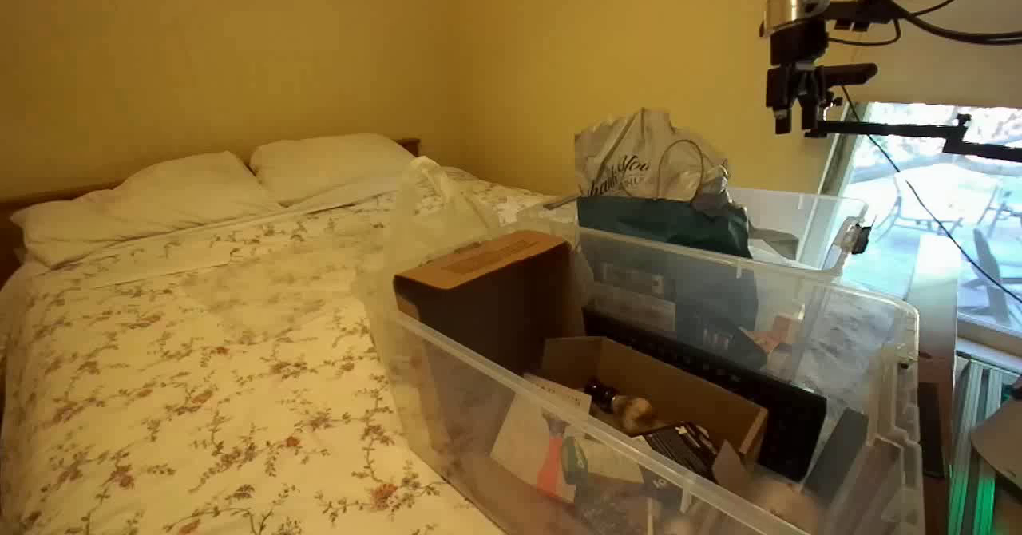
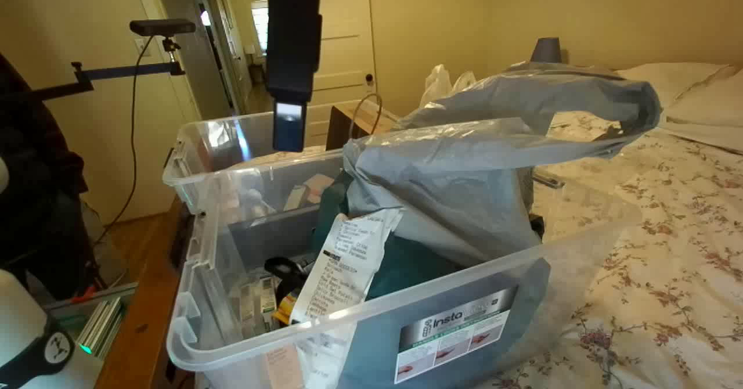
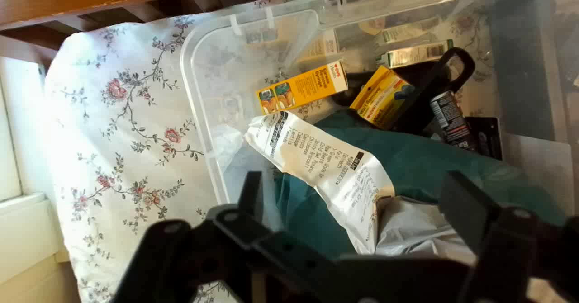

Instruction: Pick up the white and green box from the container on the left and put it in the container on the right.

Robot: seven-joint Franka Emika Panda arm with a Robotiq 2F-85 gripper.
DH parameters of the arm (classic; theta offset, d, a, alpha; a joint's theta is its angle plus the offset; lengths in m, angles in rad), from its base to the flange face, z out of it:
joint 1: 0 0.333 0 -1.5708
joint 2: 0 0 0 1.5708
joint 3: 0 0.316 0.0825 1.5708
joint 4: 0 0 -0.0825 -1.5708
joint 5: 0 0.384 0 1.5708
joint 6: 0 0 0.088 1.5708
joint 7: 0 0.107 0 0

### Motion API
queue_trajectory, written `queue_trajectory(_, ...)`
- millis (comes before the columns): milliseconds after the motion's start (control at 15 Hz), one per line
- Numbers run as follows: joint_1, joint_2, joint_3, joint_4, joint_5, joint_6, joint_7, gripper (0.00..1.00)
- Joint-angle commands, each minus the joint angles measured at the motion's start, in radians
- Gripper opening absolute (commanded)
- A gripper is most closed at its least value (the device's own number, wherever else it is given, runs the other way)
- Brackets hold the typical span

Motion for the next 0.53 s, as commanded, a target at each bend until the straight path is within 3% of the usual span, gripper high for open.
queue_trajectory(0, -0.002, 0.001, 0.001, 0.003, 0.000, -0.003, -0.001, 1.00)
queue_trajectory(467, 0.015, 0.012, 0.020, 0.001, 0.002, -0.009, 0.001, 1.00)
